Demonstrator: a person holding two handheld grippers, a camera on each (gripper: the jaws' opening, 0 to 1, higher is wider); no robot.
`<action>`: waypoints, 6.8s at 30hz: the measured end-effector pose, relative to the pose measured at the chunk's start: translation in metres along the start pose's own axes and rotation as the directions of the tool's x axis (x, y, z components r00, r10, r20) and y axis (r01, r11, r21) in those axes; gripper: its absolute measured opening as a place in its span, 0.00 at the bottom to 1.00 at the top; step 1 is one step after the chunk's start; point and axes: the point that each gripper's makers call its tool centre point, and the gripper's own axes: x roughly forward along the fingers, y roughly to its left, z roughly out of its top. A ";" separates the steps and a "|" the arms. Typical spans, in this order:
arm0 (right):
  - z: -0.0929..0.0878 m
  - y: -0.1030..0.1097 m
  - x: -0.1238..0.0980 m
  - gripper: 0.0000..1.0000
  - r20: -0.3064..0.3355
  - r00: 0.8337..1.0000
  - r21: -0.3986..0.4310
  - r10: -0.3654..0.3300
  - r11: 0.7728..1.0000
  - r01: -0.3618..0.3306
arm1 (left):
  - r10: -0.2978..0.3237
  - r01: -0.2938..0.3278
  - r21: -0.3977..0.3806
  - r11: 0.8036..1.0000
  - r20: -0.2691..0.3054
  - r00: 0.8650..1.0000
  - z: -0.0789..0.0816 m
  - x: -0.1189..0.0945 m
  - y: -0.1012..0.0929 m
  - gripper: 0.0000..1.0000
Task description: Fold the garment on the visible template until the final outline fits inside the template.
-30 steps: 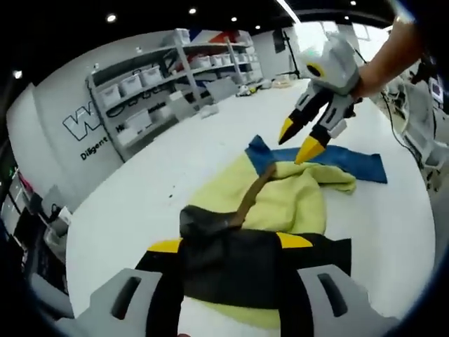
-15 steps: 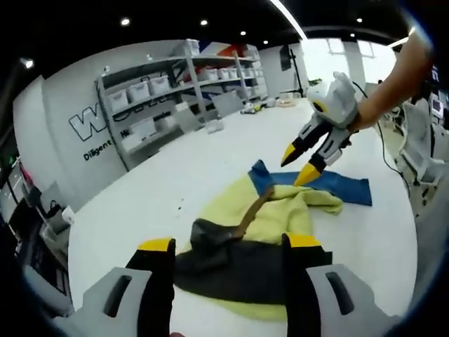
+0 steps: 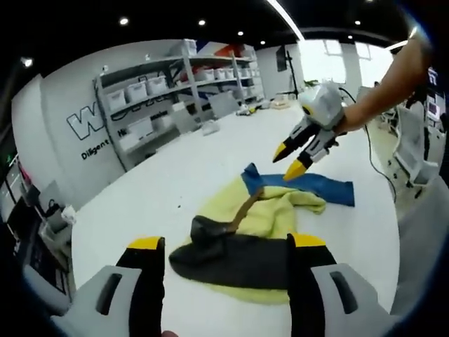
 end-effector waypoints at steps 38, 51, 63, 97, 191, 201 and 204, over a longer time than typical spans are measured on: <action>0.011 -0.026 0.004 0.29 -0.032 0.998 -0.131 0.057 0.990 -0.061 | -0.128 0.141 0.118 0.983 -0.104 0.986 -0.010 0.094 -0.017 0.64; -0.017 -0.030 0.040 0.21 -0.119 0.990 -0.250 0.072 0.963 -0.100 | -0.111 0.139 0.159 0.977 -0.175 0.978 -0.042 0.135 -0.007 0.47; -0.038 -0.028 0.071 0.13 -0.189 0.980 -0.363 0.065 0.923 -0.131 | -0.066 0.145 0.297 0.944 -0.261 0.963 -0.070 0.162 -0.001 0.35; -0.064 0.010 0.054 0.00 -0.259 0.945 -0.172 0.200 0.953 -0.249 | -0.165 0.233 0.164 0.959 -0.350 0.922 -0.101 0.151 -0.032 0.04; 0.035 -0.022 0.019 0.00 -0.095 0.994 0.015 0.046 0.999 -0.045 | 0.013 -0.034 -0.122 0.992 -0.166 0.986 -0.014 0.118 0.015 0.04; 0.001 -0.042 0.064 0.00 -0.172 0.985 0.082 0.032 0.996 -0.018 | 0.006 -0.040 -0.136 0.990 -0.240 0.971 -0.039 0.160 0.027 0.04; -0.007 -0.046 0.075 0.00 -0.191 0.981 0.079 0.031 0.997 -0.016 | 0.003 -0.034 -0.117 0.993 -0.260 0.966 -0.047 0.169 0.028 0.04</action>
